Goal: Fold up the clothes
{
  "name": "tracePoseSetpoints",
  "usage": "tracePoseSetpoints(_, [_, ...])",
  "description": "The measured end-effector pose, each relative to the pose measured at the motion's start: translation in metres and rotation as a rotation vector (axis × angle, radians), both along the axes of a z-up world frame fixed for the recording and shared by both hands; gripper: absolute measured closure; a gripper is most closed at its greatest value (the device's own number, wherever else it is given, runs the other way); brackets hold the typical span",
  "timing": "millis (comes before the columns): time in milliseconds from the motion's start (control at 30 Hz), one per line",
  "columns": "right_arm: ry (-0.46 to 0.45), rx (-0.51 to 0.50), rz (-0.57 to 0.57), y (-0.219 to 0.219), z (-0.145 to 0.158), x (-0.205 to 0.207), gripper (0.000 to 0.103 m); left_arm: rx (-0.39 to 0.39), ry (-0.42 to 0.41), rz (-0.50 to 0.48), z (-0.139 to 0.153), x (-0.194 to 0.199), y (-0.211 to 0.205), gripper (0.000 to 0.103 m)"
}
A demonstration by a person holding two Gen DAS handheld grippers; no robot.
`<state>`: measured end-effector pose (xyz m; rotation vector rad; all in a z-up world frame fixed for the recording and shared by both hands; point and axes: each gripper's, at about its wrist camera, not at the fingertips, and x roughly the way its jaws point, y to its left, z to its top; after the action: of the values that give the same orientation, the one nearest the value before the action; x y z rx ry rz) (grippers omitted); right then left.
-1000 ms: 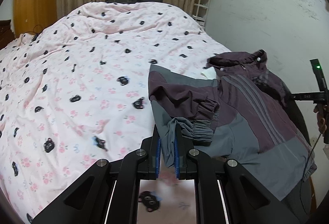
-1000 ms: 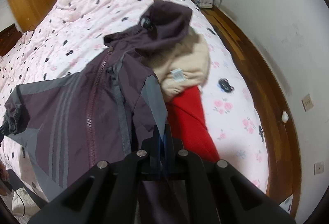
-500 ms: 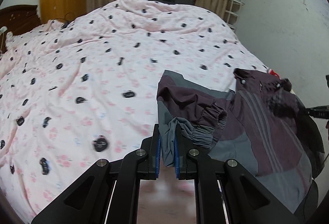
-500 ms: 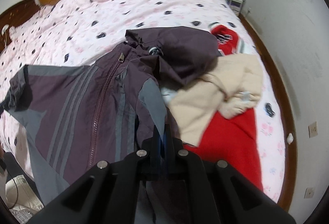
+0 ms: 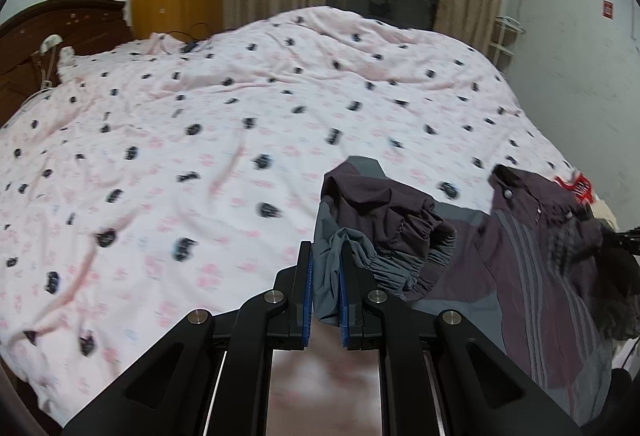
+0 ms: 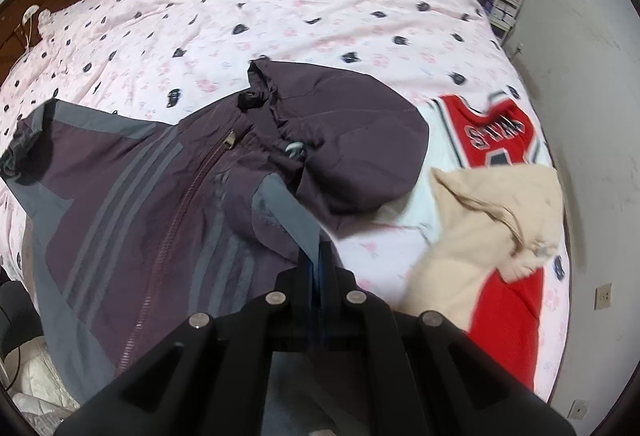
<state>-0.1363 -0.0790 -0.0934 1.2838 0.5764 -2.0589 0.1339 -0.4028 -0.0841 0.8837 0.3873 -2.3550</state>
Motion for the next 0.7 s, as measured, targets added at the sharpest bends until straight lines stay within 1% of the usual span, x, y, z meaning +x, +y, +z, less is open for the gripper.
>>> tracePoseSetpoints(167, [-0.014,0.008,0.035,-0.044,-0.003,0.005,0.1,-0.029,-0.011,0.053,0.005,0.02,-0.027,0.094])
tracePoseSetpoints(333, [-0.009,0.006,0.085,-0.091,0.001,0.017,0.1,-0.041,-0.01,0.108,0.01,0.044,-0.051,0.094])
tracePoseSetpoints(533, [-0.005,0.009,0.146,-0.141,0.004,0.032,0.1,-0.048,-0.001,0.19,0.016,0.08,-0.078,0.094])
tracePoseSetpoints(700, [-0.011,0.019,0.192,-0.181,0.0,0.041,0.1,-0.051,-0.018,0.247,0.013,0.107,-0.097,0.094])
